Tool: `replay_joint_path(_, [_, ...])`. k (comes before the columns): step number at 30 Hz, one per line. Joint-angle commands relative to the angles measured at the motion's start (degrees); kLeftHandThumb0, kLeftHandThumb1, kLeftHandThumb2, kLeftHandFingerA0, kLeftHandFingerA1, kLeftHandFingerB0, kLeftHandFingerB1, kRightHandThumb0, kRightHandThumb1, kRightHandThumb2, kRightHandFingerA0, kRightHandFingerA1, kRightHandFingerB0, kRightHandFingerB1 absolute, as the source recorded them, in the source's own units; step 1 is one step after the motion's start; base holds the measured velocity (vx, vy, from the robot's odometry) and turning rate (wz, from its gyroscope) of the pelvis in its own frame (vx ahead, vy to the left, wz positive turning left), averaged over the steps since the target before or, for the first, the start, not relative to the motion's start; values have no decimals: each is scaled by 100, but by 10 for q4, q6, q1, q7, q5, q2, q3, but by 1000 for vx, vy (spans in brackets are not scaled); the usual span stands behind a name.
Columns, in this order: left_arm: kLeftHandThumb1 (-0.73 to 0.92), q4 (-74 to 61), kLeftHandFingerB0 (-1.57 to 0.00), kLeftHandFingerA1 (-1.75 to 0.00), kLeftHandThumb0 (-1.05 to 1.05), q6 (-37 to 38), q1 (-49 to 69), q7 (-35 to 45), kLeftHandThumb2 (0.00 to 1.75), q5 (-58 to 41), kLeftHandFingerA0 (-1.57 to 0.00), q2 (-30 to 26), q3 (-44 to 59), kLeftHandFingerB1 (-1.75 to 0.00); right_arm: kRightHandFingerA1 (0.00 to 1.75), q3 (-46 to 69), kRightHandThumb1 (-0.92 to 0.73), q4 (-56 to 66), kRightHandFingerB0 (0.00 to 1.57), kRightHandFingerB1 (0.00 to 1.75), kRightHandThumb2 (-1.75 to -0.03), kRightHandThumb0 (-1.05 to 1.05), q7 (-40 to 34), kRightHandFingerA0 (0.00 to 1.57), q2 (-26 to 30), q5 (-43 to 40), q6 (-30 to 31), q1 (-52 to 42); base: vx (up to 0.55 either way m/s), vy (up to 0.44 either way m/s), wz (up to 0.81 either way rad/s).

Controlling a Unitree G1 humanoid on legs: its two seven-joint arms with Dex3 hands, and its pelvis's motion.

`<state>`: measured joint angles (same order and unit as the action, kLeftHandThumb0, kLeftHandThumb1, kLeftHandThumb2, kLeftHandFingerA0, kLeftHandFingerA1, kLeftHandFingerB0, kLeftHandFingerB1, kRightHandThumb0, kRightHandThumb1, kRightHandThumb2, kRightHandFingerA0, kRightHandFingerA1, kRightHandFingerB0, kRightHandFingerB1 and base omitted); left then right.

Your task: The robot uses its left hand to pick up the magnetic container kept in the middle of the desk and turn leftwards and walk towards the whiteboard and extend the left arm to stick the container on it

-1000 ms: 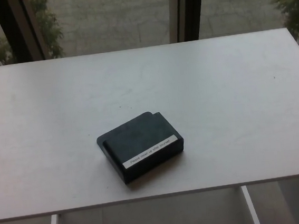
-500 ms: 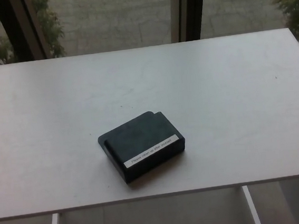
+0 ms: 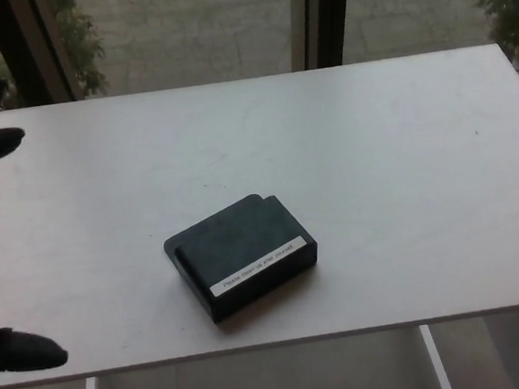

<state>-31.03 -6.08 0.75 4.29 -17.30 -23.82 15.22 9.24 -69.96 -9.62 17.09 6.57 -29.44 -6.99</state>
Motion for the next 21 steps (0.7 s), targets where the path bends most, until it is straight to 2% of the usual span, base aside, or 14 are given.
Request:
replay_joint_path(1, [47,69,-39,-72,-48,-396,-302,23,92,-43,-59,25,-203,-59,56,-14,-64,-19,50,40,-59,-30,4,70,4,9,8,-9,0,0,0])
replay_joint_path(2, [47,69,-39,-72,-48,-397,-303,23,92,-43,-59,25,-203,-59,56,-14,-64,-19,50,40,-59,-30,4,70,4,9,8,-9,0,0,0])
replay_joint_path(3, [63,92,-50,-65,-47,-406,-315,21,57,-28,-56,41,-220,-50,60,-18,-64,-17,52,41,-59,-30,2,71,3,12,9,-8,0,0,0])
replay_joint_path(5, [61,140,-53,-62,-50,-413,-334,20,57,7,-56,67,-255,-49,57,-23,-65,-15,51,41,-59,-26,1,72,2,16,12,-6,0,0,0])
replay_joint_path(13, [63,225,-54,-62,-52,-413,-364,7,59,60,-58,96,-304,-49,54,-21,-66,-33,55,42,-59,-21,11,75,6,7,13,-3,0,0,0])
replay_joint_path(14, [63,234,-58,-59,-56,-413,-364,-1,59,64,-59,101,-303,-50,54,-22,-65,-35,57,43,-59,-20,11,77,6,8,18,0,0,0,0])
replay_joint_path(20, [65,253,-55,-58,-58,-435,-362,-28,59,66,-57,113,-299,-49,55,-38,-65,-27,57,42,-59,-22,0,77,7,20,23,7,0,0,0])
replay_joint_path(21, [62,268,-50,-60,-61,-432,-361,-30,62,74,-54,111,-302,-49,57,-40,-67,-22,57,43,-60,-22,1,77,6,20,21,6,0,0,0])
